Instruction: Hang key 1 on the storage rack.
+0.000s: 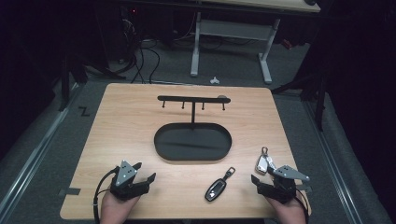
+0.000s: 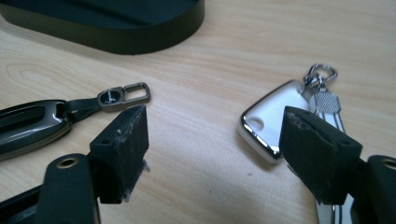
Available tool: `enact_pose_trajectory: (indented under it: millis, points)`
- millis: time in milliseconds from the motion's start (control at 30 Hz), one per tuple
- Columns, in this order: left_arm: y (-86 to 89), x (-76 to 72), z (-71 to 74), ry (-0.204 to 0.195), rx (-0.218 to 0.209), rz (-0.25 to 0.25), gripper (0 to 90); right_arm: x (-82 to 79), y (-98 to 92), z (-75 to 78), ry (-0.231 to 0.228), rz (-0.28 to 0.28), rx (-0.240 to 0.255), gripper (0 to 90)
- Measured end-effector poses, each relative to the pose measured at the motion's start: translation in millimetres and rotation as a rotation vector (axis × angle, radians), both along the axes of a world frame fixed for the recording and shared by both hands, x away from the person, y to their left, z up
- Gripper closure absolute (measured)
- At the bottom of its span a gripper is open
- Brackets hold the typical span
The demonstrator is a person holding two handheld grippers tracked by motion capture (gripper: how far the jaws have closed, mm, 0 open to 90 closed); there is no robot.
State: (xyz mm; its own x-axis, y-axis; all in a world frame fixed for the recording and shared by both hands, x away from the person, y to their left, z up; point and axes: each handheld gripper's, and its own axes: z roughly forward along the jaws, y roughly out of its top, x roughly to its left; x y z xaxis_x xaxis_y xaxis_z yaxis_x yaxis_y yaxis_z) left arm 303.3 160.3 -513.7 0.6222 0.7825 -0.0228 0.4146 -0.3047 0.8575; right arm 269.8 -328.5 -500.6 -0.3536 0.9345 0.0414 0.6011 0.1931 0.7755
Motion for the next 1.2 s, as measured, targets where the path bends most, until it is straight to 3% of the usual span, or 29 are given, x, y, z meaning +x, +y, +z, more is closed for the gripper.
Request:
enact_pose_trajectory:
  millis: [133,467,667,767,867,1033,1100,1133,1200]
  points:
    - [0.1,-0.7,0.9,-0.005,0.003,-0.005,31.8,0.1,-1.1,1.7,0.04,0.005,-0.042,23.8]
    - [-2.8,-1.6,-0.5,-0.012,0.018,-0.014,30.2,2.7,-1.8,4.3,0.078,0.011,-0.064,24.9]
    - [-5.3,-1.8,-0.2,-0.001,0.015,-0.038,29.9,11.3,4.8,0.5,0.155,0.037,-0.087,29.1]
    - [-3.7,-0.5,2.1,0.017,-0.006,-0.064,29.9,17.0,9.7,5.0,0.206,0.056,-0.122,29.9]
    - [-0.4,0.3,4.0,0.022,-0.037,-0.075,30.0,19.7,12.0,9.0,0.226,0.055,-0.138,31.3]
    - [3.5,-0.2,6.0,0.007,-0.055,-0.065,27.6,24.2,17.1,17.5,0.287,0.059,-0.158,32.8]
    - [5.2,0.0,6.6,0.01,-0.072,-0.067,27.3,26.0,18.0,20.6,0.303,0.066,-0.189,34.2]
    - [5.6,0.2,6.7,0.012,-0.075,-0.071,27.5,28.3,18.4,23.0,0.334,0.076,-0.207,36.2]
    - [5.4,0.8,6.1,0.016,-0.079,-0.073,27.5,29.4,19.0,24.3,0.353,0.075,-0.21,36.3]
